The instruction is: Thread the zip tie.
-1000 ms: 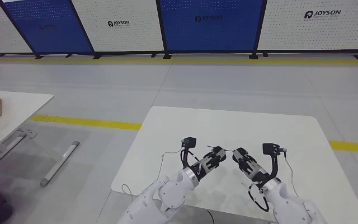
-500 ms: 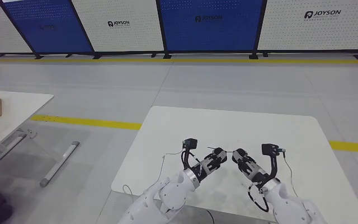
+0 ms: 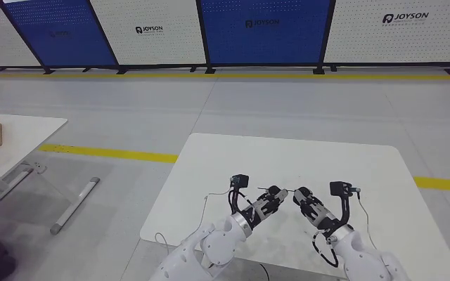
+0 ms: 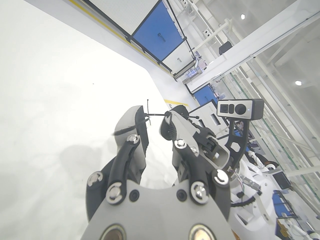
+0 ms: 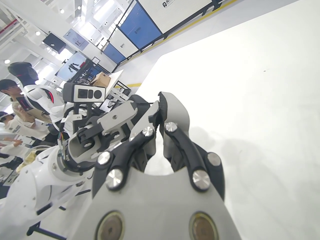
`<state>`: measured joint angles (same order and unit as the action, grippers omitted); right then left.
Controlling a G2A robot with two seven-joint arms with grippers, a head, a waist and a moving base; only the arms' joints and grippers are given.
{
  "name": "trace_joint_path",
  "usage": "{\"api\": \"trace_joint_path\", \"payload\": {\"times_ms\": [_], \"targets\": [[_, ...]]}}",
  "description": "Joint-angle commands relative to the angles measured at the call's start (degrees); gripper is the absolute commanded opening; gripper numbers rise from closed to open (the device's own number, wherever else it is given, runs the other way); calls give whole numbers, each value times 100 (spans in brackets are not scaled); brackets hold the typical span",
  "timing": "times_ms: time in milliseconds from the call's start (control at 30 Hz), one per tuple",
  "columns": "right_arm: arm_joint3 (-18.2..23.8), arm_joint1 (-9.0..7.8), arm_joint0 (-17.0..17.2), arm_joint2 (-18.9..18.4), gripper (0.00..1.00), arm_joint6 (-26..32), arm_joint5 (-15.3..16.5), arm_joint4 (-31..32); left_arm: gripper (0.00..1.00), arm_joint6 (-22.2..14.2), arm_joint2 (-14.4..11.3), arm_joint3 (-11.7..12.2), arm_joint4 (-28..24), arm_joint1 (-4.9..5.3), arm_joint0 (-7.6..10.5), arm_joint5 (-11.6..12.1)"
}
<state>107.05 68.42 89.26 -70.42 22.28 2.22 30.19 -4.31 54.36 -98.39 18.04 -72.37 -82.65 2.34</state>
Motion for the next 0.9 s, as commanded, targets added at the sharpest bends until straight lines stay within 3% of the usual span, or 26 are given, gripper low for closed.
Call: {"api": "trace_joint_path", "payload": {"times_ms": [0,233,367,533,867], "targets": [[5,0,4,9,0,-10,3,26,15,0,2,-2,1,0,-2,-1],[47,-3,46,24,0,-58,48,113,0,24,32,-1,-40,-2,2,-23],[53,-8,57,14,0,-52,81,136,0,33,43,-1,-78,-6,12,-34],[54,-8,63,9,0,-67,78,142,11,11,32,8,-89,-9,15,-75],[47,-6,67,6,0,-110,82,136,12,-4,19,32,-86,-15,23,-130]]}}
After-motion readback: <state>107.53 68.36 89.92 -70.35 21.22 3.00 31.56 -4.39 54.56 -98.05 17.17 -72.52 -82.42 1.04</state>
